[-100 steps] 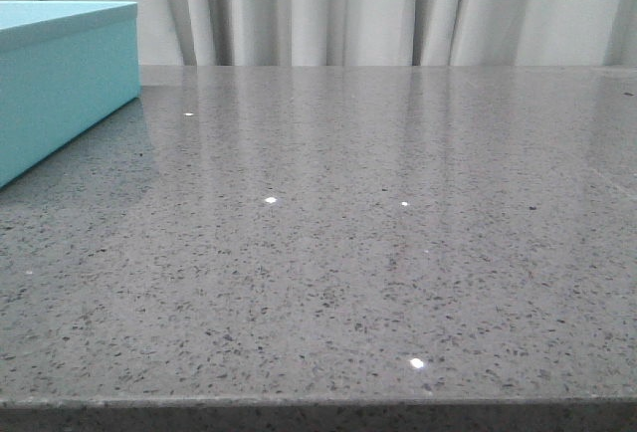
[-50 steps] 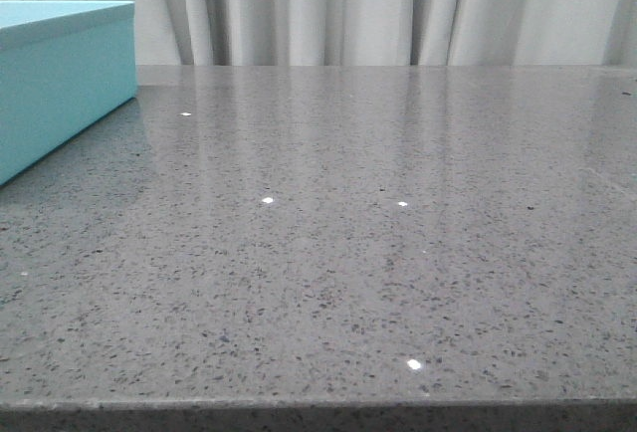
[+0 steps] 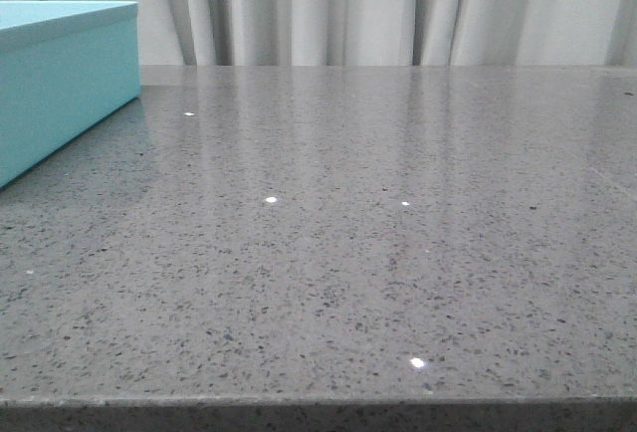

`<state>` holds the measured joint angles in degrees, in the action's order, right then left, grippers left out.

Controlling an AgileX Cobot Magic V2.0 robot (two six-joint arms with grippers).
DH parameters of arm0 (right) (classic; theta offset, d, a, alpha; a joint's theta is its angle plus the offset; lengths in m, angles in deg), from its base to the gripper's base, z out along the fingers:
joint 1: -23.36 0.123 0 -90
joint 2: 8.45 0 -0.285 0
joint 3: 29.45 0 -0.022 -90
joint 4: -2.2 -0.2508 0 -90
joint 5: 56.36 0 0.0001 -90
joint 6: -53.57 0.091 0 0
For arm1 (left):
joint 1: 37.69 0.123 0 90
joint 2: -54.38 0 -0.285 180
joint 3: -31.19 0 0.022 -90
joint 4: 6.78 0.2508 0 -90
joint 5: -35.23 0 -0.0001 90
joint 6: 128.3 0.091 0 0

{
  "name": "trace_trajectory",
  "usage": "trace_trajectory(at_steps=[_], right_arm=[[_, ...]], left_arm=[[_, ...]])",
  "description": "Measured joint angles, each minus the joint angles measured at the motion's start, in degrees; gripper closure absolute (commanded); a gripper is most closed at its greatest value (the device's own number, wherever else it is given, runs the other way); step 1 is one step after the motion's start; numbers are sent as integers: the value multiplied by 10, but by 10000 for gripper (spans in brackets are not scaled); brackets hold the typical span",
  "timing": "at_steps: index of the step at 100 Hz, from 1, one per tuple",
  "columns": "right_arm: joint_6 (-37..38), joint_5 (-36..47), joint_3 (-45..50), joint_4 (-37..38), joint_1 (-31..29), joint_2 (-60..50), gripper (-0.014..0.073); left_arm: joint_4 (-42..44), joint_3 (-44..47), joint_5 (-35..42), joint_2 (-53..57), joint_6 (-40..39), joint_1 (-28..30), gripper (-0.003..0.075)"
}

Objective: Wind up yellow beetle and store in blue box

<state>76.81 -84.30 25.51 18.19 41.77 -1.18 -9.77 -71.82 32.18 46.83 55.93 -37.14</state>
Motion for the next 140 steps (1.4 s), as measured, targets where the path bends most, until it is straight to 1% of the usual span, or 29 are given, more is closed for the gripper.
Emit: trace_trajectory(at_steps=[106,114,121,134,140], right_arm=[[0,1,7,0,0,0,662],[0,19,18,0,0,0,662],[0,56,34,1,-4,0,662],[-8,153,74,0,-27,0,662],[-30,192,93,-22,-46,0,662]], left_arm=[[0,0,0,0,0,0,741],[0,0,0,0,0,0,741],[0,0,0,0,0,0,741],[0,0,0,0,0,0,741],[0,0,0,0,0,0,741]])
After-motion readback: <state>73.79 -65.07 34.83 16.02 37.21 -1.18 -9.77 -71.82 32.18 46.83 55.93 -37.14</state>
